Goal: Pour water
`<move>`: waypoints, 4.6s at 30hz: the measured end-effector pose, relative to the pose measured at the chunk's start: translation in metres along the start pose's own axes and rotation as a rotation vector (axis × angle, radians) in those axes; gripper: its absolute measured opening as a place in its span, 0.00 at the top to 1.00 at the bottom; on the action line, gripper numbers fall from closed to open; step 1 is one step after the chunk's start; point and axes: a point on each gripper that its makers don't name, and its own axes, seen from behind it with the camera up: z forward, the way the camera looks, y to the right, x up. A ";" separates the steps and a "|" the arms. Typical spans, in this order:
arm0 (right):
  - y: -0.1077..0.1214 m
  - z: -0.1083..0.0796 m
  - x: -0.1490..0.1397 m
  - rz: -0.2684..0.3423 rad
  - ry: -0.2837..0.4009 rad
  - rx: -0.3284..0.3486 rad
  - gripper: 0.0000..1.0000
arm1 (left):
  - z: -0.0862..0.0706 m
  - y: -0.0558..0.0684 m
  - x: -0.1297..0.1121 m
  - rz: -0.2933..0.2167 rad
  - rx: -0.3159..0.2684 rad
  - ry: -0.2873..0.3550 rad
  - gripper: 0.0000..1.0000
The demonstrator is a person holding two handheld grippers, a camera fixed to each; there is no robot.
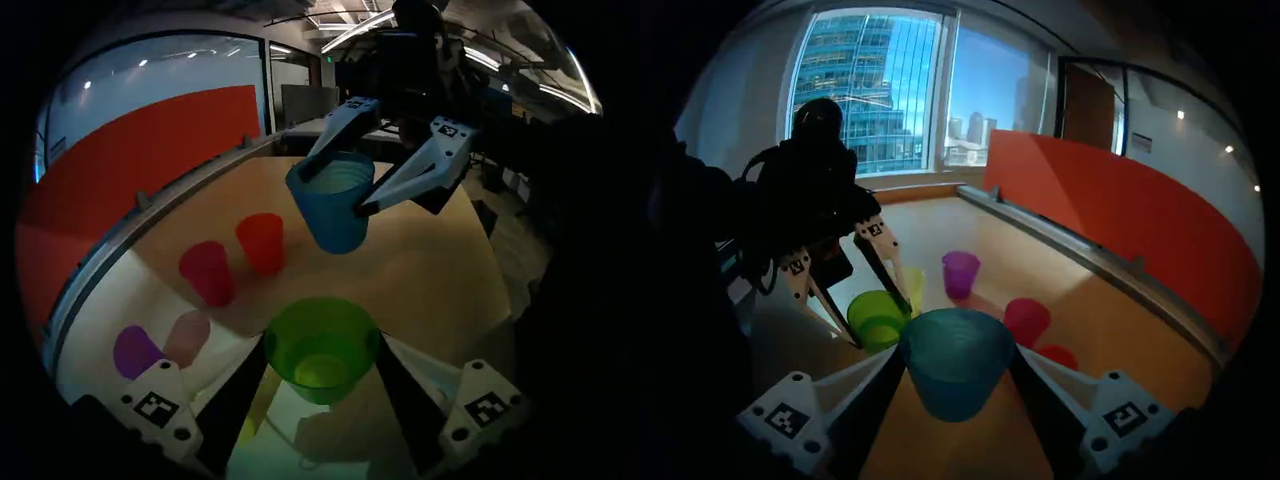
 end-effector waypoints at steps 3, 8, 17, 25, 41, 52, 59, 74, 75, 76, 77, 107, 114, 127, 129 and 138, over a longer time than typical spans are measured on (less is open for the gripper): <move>0.000 0.003 -0.009 -0.003 -0.019 0.005 0.08 | 0.005 -0.001 -0.005 0.001 -0.003 -0.017 0.12; 0.001 0.009 -0.021 -0.001 -0.043 0.015 0.08 | 0.012 -0.003 -0.008 -0.006 -0.010 -0.025 0.12; 0.002 0.015 -0.040 0.012 -0.071 0.024 0.08 | 0.024 -0.005 -0.014 -0.021 -0.022 -0.030 0.12; 0.001 0.017 -0.052 0.007 -0.090 0.034 0.08 | 0.031 -0.005 -0.019 -0.013 -0.024 -0.035 0.12; -0.002 0.022 -0.062 0.007 -0.110 0.041 0.08 | 0.033 -0.004 -0.031 -0.031 -0.031 -0.034 0.12; -0.007 0.030 -0.068 0.000 -0.124 0.050 0.08 | 0.031 -0.005 -0.036 -0.015 -0.028 -0.043 0.11; -0.010 0.035 -0.075 -0.009 -0.134 0.057 0.08 | 0.030 -0.004 -0.038 -0.001 -0.027 -0.059 0.06; -0.018 0.047 -0.089 -0.022 -0.145 0.066 0.08 | 0.028 -0.004 -0.046 0.021 -0.002 -0.080 0.02; -0.019 0.048 -0.090 -0.021 -0.144 0.067 0.08 | 0.027 -0.004 -0.047 0.023 0.000 -0.083 0.02; -0.020 0.049 -0.091 -0.019 -0.144 0.069 0.08 | 0.027 -0.004 -0.048 0.022 -0.001 -0.084 0.02; -0.021 0.050 -0.092 -0.018 -0.144 0.071 0.08 | 0.027 -0.003 -0.049 0.021 -0.002 -0.086 0.02; -0.026 0.044 -0.108 -0.014 -0.174 0.051 0.00 | 0.005 -0.004 -0.062 -0.006 0.031 -0.091 0.02; -0.026 0.030 -0.110 -0.004 -0.175 0.022 0.00 | -0.008 0.000 -0.066 -0.017 0.043 -0.084 0.02; -0.029 -0.003 -0.122 0.037 -0.164 -0.057 0.00 | -0.040 0.007 -0.078 -0.059 0.106 -0.072 0.02; -0.030 -0.008 -0.123 0.045 -0.159 -0.067 0.00 | -0.046 0.007 -0.080 -0.067 0.121 -0.069 0.02; -0.034 -0.019 -0.115 0.096 -0.119 -0.101 0.00 | -0.062 0.006 -0.084 -0.119 0.169 -0.049 0.02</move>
